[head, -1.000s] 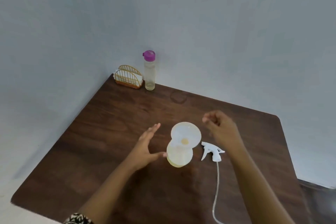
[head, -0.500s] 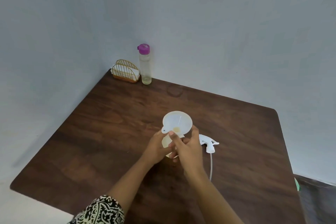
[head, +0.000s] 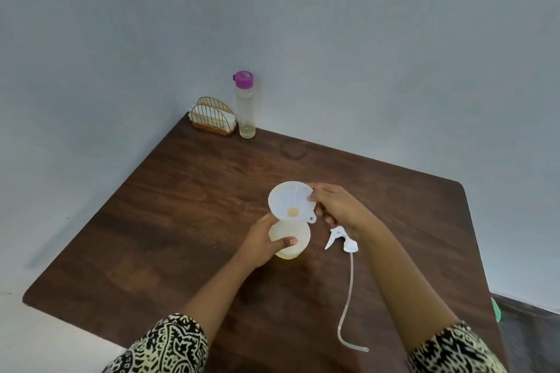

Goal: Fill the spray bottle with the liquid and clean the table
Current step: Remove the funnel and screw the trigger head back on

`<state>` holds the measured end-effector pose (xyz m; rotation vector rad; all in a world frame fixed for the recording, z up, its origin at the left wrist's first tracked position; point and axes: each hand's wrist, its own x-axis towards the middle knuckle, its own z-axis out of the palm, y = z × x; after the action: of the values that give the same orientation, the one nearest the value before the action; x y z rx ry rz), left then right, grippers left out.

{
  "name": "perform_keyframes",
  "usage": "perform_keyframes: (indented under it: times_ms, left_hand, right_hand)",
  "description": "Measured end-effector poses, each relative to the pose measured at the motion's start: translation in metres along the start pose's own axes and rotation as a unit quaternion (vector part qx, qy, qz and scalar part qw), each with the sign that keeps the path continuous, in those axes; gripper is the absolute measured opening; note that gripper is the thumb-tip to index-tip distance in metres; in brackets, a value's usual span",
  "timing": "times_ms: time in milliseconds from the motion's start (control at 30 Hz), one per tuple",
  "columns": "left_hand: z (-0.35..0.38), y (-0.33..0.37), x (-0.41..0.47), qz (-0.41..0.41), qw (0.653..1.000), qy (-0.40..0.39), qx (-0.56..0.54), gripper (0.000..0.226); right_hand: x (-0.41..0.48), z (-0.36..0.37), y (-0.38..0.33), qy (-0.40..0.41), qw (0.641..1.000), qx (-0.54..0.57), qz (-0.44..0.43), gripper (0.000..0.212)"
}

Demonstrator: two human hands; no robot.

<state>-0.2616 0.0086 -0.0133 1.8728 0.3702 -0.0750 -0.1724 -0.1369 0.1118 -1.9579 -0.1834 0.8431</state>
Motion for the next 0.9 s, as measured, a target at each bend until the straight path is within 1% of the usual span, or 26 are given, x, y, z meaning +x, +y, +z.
perform_keyframes:
  times_ms: [67, 133, 200, 267, 367, 433, 500, 633, 800, 833, 900]
  left_hand:
    - [0.002, -0.003, 0.001, -0.003, 1.000, 0.005, 0.006, 0.065]
    - [0.003, -0.004, 0.001, -0.006, 1.000, 0.007, 0.002, 0.062]
    - [0.002, -0.005, 0.002, -0.005, 1.000, 0.004, -0.003, 0.057]
    - [0.002, -0.006, 0.002, 0.003, 1.000, 0.002, -0.012, 0.055]
    - [0.001, -0.006, 0.001, 0.006, 1.000, 0.004, -0.020, 0.055]
    - [0.002, -0.003, -0.001, 0.009, 1.000, 0.005, -0.018, 0.051]
    - [0.001, -0.003, -0.002, 0.012, 1.000, 0.008, -0.011, 0.047]
    - [0.001, -0.006, -0.001, 0.009, 1.000, 0.009, -0.017, 0.053]
    - [0.004, -0.006, -0.001, -0.014, 1.000, 0.006, -0.005, 0.077]
    - [0.004, -0.006, 0.000, -0.017, 1.000, 0.007, -0.005, 0.076]
    - [0.005, -0.005, 0.000, -0.024, 1.000, 0.010, -0.002, 0.063]
  right_hand:
    - [0.004, -0.008, -0.002, 0.002, 1.000, -0.014, -0.014, 0.022]
    - [0.000, -0.007, 0.003, 0.024, 0.999, -0.013, -0.018, 0.029]
    - [-0.012, 0.000, 0.012, 0.068, 0.997, 0.017, -0.012, 0.034]
    - [-0.027, 0.011, 0.022, 0.093, 0.993, 0.073, -0.022, 0.032]
    - [-0.040, 0.030, 0.028, 0.073, 0.986, 0.143, -0.039, 0.029]
    - [-0.040, 0.039, 0.027, 0.058, 0.979, 0.187, -0.051, 0.029]
    - [-0.037, 0.041, 0.026, 0.063, 0.973, 0.212, -0.061, 0.032]
    - [-0.033, 0.035, 0.021, 0.069, 0.976, 0.191, -0.076, 0.037]
    - [-0.033, 0.025, 0.013, 0.104, 0.973, 0.179, -0.100, 0.034]
    - [-0.032, 0.024, 0.013, 0.107, 0.974, 0.177, -0.096, 0.034]
    - [-0.030, 0.025, 0.016, 0.104, 0.976, 0.173, -0.081, 0.034]
